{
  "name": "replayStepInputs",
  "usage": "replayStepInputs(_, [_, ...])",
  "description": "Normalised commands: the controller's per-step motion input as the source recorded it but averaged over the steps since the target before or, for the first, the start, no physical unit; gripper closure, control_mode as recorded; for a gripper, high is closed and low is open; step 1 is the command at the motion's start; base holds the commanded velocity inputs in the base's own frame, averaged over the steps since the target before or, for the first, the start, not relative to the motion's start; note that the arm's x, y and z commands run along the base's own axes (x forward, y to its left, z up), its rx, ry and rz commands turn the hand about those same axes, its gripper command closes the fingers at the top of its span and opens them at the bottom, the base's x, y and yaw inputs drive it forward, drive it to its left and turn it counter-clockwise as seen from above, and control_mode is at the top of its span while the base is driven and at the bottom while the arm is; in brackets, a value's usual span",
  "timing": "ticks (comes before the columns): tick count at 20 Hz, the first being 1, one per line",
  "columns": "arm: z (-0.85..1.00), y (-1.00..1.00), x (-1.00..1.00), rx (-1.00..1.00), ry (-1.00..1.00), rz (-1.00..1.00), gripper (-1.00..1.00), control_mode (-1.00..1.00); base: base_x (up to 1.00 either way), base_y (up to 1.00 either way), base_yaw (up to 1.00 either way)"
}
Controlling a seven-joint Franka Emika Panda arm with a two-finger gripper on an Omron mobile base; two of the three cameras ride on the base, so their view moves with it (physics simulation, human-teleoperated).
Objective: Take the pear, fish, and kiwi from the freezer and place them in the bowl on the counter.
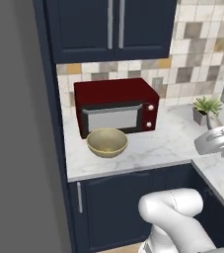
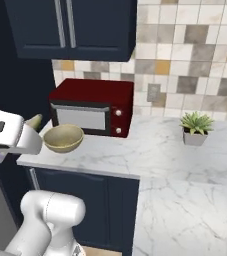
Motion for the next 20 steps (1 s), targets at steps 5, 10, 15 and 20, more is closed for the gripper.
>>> replayStepInputs(5, [0.00,0.00,0.00,0.00,0.00,0.00,1.00,1.00,0.31,-0.30,0.00])
replayStepInputs(10, [0.00,0.00,0.00,0.00,0.00,0.00,1.00,1.00,0.41,0.10,0.00])
replayStepInputs(15, [0.00,0.00,0.00,0.00,0.00,0.00,1.00,1.00,0.34,0.32,0.00])
replayStepInputs(20, [0.00,0.00,0.00,0.00,0.00,0.00,1.00,1.00,0.34,0.41,0.00])
